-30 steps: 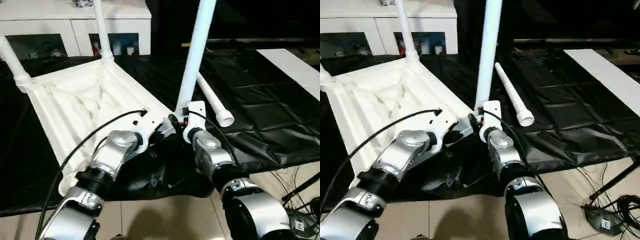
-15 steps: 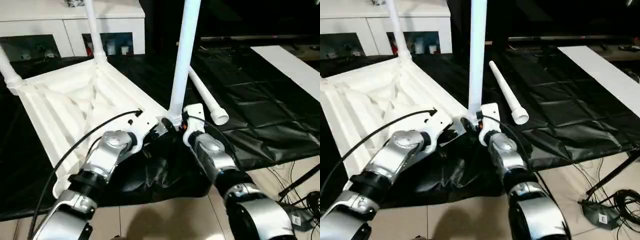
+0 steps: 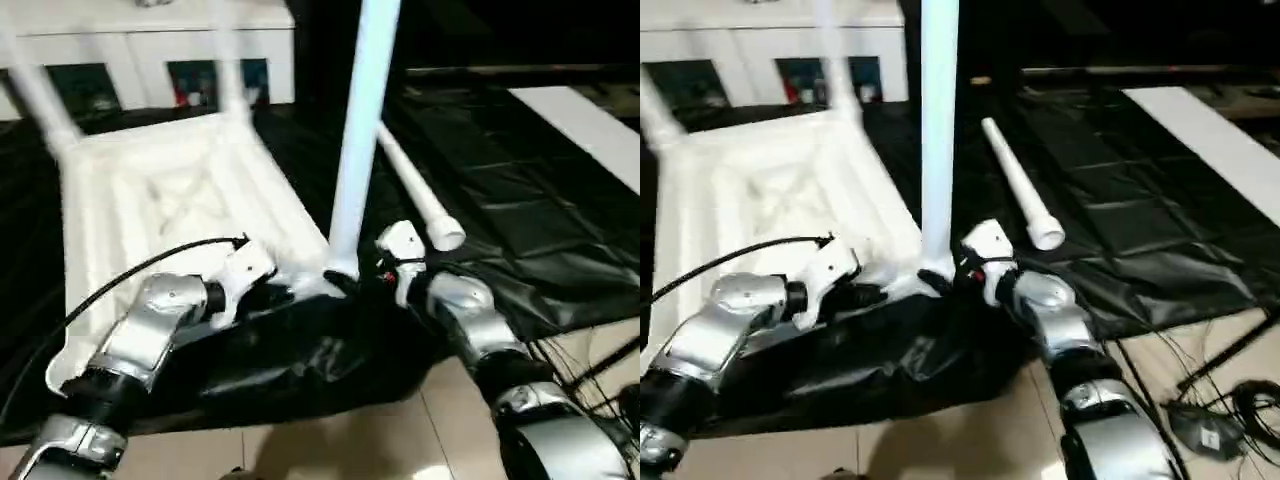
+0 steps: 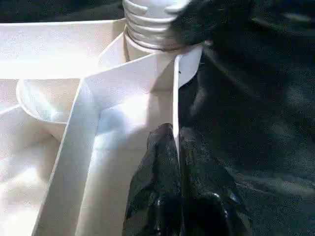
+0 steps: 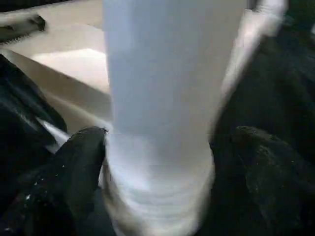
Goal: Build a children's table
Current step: Rotate leg to tighten
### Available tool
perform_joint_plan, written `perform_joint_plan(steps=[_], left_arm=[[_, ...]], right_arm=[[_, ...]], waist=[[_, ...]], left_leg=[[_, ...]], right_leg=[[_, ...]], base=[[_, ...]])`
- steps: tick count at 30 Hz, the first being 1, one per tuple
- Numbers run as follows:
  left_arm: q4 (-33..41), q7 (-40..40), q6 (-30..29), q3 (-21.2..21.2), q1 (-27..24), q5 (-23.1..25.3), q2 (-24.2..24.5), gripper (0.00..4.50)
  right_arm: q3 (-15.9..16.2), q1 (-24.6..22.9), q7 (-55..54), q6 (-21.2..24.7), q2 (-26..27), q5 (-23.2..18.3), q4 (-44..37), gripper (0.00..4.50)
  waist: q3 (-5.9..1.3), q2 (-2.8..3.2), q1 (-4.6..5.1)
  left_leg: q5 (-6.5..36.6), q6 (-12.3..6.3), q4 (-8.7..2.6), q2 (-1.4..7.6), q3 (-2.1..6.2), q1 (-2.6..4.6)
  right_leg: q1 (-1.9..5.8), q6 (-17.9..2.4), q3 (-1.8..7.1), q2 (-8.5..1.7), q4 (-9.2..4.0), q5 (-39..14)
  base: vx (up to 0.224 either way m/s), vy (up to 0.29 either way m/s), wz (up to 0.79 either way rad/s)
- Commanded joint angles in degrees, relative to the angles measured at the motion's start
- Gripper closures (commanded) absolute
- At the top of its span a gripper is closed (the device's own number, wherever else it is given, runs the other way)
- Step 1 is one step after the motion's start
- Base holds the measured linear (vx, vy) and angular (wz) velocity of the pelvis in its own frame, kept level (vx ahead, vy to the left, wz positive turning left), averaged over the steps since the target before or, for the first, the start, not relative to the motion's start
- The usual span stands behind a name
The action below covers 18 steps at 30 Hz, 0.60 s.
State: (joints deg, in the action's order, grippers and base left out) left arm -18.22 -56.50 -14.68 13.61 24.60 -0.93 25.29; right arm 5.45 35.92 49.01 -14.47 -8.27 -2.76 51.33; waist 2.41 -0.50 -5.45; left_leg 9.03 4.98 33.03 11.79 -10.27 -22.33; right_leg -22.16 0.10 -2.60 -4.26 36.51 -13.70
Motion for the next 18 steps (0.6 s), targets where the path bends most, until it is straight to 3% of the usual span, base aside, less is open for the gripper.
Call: perform_joint_plan(steps=[1,8,18], left_arm=[[2.07,-2.36,0.66,1.02,-0.59,-2.62,-0.21,4.5],[3.8,-5.76,0.43,1.1,-1.46,-3.24,1.31,4.5],[3.13,-6.25,0.28,1.22,-0.89,-3.0,1.92,4.5]], right_arm=[[1.08,-0.05,2.72,-1.03,-1.07,-0.42,-1.31,0.19],[1.64,0.65,7.79,-0.99,-1.77,-0.66,-0.34,0.19],[0.9,1.22,10.22,-0.23,-1.69,-1.79,0.95,1.16]], waist=[[-3.33,-0.02,0.3],[-3.43,-0.04,0.21],[-3.58,0.11,0.13]], left_leg=[[9.84,-4.78,-3.48,1.64,0.16,1.37],[7.93,-5.46,-3.21,1.6,0.03,1.24],[7.03,-5.71,-3.02,1.55,0.07,1.22]], right_leg=[[2.12,-14.39,2.0,-2.99,-3.84,3.16],[2.29,-14.57,2.06,-3.17,-3.61,5.18],[2.4,-15.16,1.95,-3.13,-3.38,6.43]], base=[[0.0,0.0,0.0],[0.0,0.0,0.0],[0.0,0.0,0.0]])
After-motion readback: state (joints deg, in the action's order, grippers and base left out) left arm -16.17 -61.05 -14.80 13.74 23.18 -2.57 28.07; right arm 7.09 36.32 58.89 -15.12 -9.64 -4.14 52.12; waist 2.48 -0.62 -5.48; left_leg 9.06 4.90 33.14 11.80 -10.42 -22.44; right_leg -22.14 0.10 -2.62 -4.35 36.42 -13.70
